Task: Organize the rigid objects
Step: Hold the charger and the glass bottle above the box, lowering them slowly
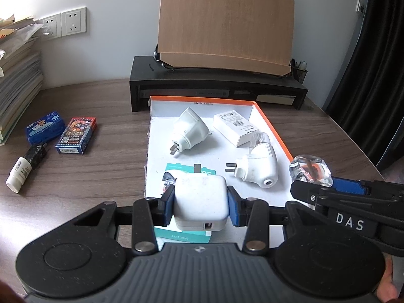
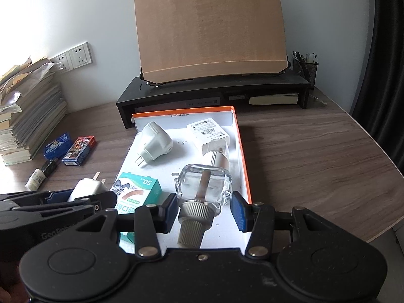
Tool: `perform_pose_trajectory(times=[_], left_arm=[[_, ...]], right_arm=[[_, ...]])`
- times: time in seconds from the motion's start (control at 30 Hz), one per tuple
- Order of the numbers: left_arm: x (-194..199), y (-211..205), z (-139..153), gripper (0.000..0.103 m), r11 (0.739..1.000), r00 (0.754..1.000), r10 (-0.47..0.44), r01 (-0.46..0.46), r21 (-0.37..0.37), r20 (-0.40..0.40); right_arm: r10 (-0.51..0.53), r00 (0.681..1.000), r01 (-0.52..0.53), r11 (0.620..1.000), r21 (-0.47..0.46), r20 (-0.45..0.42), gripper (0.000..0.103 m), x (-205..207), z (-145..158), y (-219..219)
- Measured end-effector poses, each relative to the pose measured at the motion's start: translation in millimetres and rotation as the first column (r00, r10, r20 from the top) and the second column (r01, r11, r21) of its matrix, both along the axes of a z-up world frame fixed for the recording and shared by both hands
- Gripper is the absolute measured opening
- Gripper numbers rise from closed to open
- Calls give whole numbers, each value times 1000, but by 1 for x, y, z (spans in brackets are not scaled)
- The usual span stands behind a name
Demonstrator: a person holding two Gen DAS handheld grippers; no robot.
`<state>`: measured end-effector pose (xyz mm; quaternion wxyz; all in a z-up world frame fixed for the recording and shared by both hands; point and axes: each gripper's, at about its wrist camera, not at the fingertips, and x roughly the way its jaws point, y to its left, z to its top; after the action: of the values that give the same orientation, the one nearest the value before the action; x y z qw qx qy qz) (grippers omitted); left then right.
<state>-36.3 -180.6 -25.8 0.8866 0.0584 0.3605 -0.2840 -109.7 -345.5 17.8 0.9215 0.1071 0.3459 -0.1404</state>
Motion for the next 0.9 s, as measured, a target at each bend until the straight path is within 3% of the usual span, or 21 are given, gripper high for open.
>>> perform_pose_trajectory(times=[0.9], left_arm=[[1, -14, -5, 42, 1000, 1000, 1, -1, 0, -9]], right_arm=[[8, 1000, -8, 1000, 10, -7, 56, 2, -8, -9]])
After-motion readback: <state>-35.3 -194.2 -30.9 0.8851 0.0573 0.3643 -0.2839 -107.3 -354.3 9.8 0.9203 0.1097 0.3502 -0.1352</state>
